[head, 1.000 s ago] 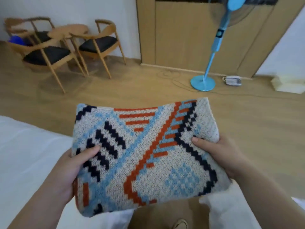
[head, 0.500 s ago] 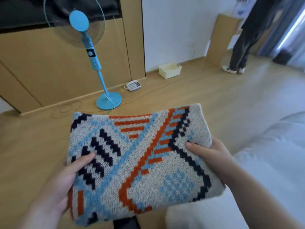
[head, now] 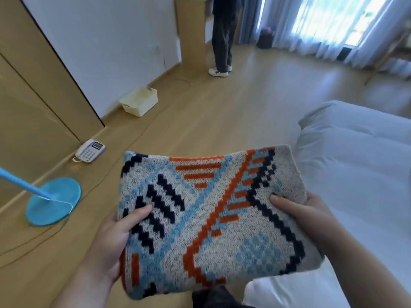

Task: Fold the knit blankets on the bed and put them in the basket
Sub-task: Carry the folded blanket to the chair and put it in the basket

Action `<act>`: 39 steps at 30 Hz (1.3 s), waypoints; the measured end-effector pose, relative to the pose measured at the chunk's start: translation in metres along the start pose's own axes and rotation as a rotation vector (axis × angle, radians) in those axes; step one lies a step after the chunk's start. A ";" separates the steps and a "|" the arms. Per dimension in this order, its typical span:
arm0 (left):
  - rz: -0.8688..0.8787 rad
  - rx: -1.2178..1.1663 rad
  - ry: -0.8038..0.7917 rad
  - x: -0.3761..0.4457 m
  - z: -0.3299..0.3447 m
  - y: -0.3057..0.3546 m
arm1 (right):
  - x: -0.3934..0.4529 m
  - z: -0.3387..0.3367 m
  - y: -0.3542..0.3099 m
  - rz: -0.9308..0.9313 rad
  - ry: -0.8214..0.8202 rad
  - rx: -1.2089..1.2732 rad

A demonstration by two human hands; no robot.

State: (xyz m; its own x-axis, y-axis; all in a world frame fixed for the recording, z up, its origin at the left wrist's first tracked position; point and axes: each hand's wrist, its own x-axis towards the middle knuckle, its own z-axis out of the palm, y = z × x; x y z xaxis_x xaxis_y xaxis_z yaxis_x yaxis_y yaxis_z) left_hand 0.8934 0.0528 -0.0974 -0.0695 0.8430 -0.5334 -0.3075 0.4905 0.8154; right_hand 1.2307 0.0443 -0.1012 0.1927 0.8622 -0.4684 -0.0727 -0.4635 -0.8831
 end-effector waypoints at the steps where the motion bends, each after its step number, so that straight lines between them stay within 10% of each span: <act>1: -0.015 0.022 -0.029 0.026 0.015 0.010 | 0.020 -0.004 -0.005 -0.003 0.028 0.021; 24: -0.118 0.253 -0.520 0.611 0.470 0.267 | 0.542 -0.149 -0.302 -0.084 0.493 0.203; 39: -0.119 0.464 -0.745 0.862 0.924 0.314 | 0.840 -0.423 -0.434 -0.092 0.741 0.380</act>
State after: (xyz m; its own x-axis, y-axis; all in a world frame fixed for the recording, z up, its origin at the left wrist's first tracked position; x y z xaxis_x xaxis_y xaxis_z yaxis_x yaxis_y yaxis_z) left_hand 1.6140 1.1373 -0.0931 0.6242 0.6259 -0.4677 0.1545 0.4880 0.8591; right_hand 1.8385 0.8833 -0.1004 0.7975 0.4744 -0.3726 -0.3244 -0.1834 -0.9280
